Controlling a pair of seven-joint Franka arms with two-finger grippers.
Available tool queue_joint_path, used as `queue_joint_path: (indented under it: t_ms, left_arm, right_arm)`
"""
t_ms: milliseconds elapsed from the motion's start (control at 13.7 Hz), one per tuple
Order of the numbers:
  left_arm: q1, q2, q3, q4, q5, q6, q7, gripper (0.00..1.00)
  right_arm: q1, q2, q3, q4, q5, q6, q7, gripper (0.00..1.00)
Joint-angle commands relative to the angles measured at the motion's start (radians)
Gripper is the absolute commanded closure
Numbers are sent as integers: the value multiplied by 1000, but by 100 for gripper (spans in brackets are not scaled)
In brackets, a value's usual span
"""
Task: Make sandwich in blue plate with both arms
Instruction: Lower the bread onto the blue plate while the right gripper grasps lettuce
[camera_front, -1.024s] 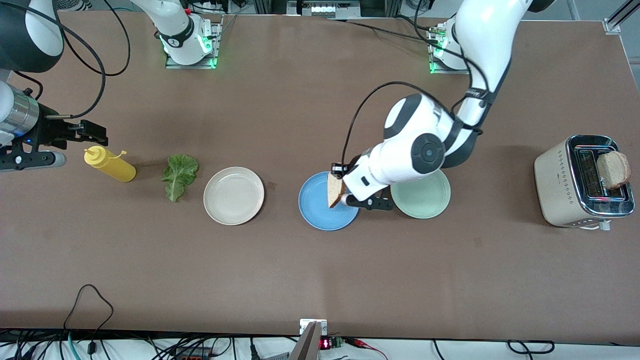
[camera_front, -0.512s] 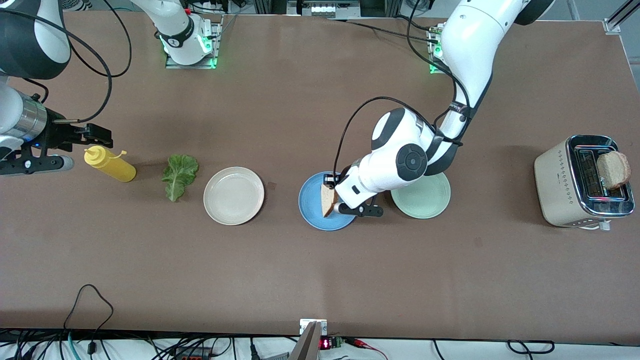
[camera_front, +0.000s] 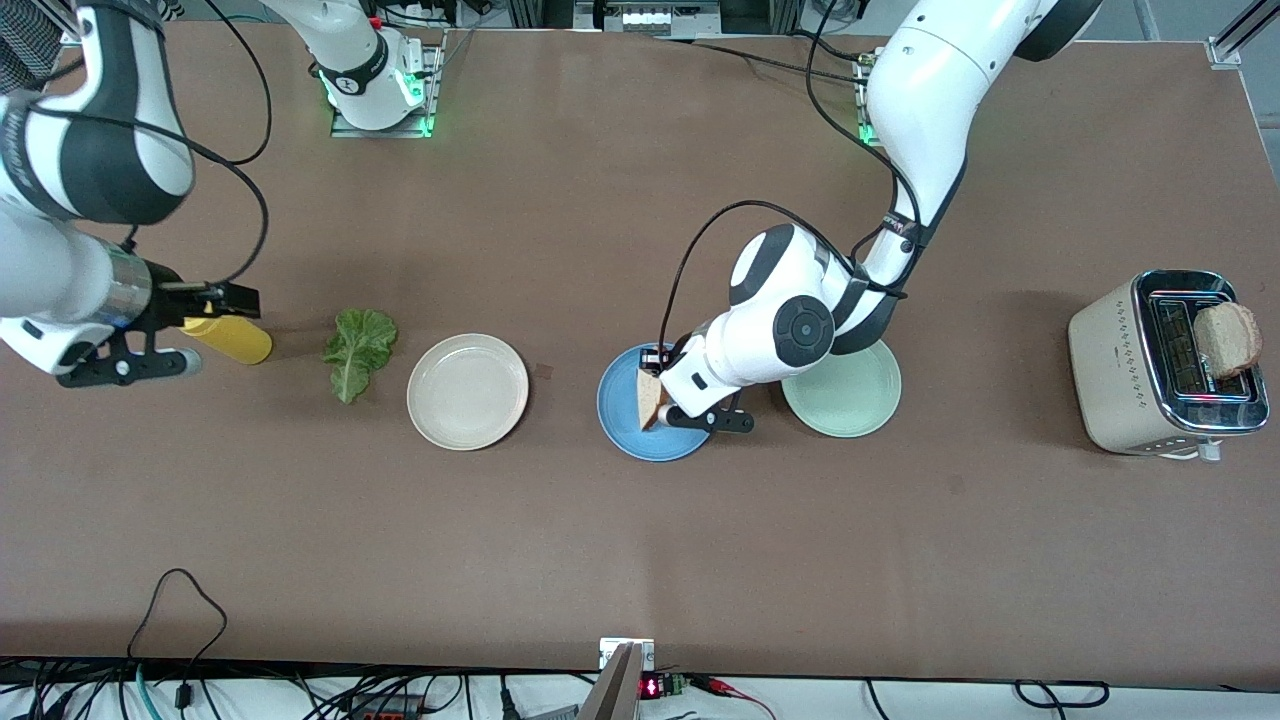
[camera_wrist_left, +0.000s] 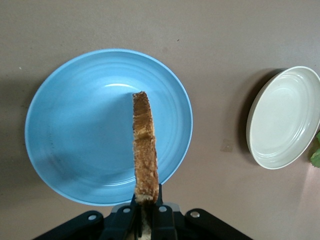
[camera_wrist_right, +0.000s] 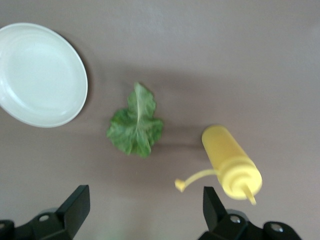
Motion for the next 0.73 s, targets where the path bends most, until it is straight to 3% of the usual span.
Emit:
queue_joint_path:
  t_ms: [0, 293, 659]
  left_arm:
    - [-13, 6, 10, 18, -27, 9, 2, 97]
    - [-33, 12, 10, 17, -75, 56, 7, 97]
    - [-33, 26, 12, 15, -67, 59, 22, 92]
  right_arm:
    - [13, -16, 2, -143, -2, 183, 8, 0]
    - [20, 3, 4, -337, 4, 498, 69, 0]
    - [62, 104, 4, -357, 6, 620, 231, 0]
